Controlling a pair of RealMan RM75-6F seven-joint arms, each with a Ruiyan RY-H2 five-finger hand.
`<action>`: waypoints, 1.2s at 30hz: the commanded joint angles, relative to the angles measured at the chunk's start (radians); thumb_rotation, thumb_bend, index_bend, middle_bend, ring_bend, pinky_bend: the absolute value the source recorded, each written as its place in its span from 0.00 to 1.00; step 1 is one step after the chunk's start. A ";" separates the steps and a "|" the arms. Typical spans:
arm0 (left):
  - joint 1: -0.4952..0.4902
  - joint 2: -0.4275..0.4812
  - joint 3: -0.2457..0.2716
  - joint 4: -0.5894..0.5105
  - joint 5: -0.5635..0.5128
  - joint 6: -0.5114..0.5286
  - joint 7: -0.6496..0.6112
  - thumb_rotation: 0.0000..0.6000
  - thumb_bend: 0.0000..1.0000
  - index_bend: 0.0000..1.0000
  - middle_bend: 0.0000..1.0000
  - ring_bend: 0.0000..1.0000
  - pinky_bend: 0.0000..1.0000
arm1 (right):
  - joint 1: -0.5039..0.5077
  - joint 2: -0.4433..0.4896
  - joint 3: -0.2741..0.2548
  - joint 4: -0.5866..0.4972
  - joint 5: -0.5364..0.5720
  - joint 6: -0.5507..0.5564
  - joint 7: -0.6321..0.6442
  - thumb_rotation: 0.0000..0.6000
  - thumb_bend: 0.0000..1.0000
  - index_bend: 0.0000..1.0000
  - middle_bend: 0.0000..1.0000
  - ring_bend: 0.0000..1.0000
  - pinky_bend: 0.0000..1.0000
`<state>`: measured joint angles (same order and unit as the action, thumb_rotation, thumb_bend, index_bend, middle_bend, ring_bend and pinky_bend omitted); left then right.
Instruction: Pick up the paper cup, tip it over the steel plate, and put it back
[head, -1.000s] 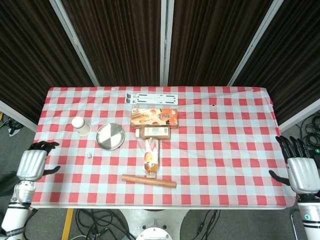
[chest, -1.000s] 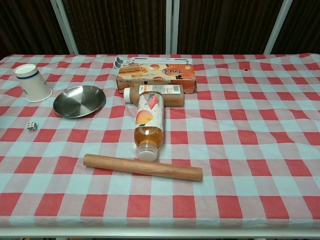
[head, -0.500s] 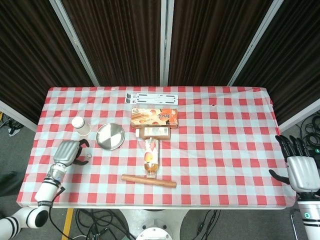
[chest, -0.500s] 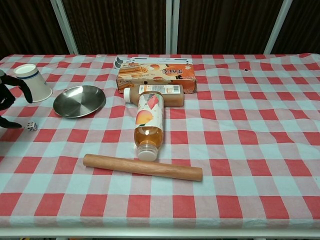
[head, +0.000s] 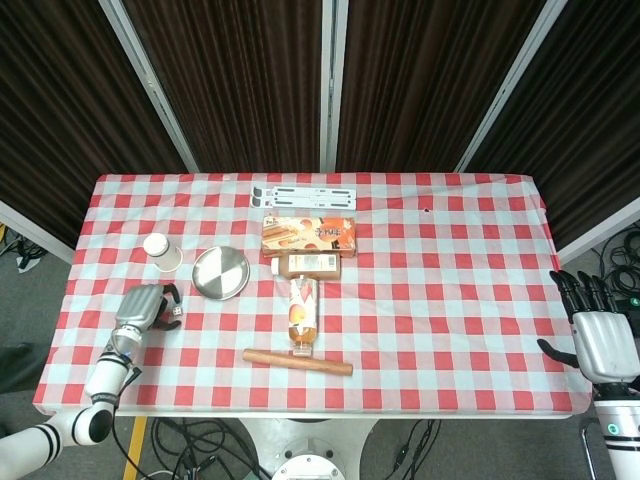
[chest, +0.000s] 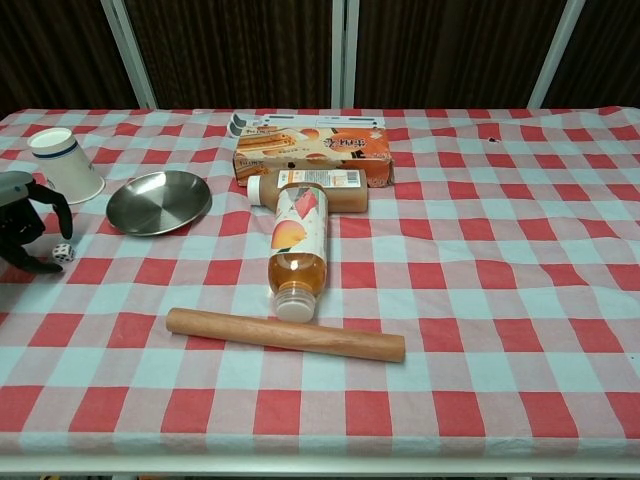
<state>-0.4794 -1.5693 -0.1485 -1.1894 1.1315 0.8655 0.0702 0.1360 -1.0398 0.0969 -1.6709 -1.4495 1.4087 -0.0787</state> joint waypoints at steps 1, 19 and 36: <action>-0.005 0.000 0.005 0.004 -0.005 -0.013 -0.006 1.00 0.24 0.48 0.89 0.86 0.94 | 0.000 -0.001 -0.002 0.002 0.000 -0.001 0.002 1.00 0.04 0.00 0.10 0.00 0.03; -0.031 0.006 -0.005 -0.014 0.022 0.001 -0.042 1.00 0.37 0.58 0.90 0.87 0.94 | -0.002 0.003 -0.003 0.003 0.011 -0.001 0.007 1.00 0.04 0.00 0.10 0.00 0.03; -0.229 -0.126 -0.091 0.129 -0.103 -0.115 0.109 1.00 0.33 0.51 0.91 0.88 0.94 | -0.031 0.018 -0.014 0.011 0.003 0.033 0.040 1.00 0.04 0.00 0.10 0.00 0.03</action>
<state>-0.6944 -1.6788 -0.2309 -1.0703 1.0524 0.7481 0.1533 0.1058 -1.0226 0.0833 -1.6599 -1.4467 1.4410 -0.0392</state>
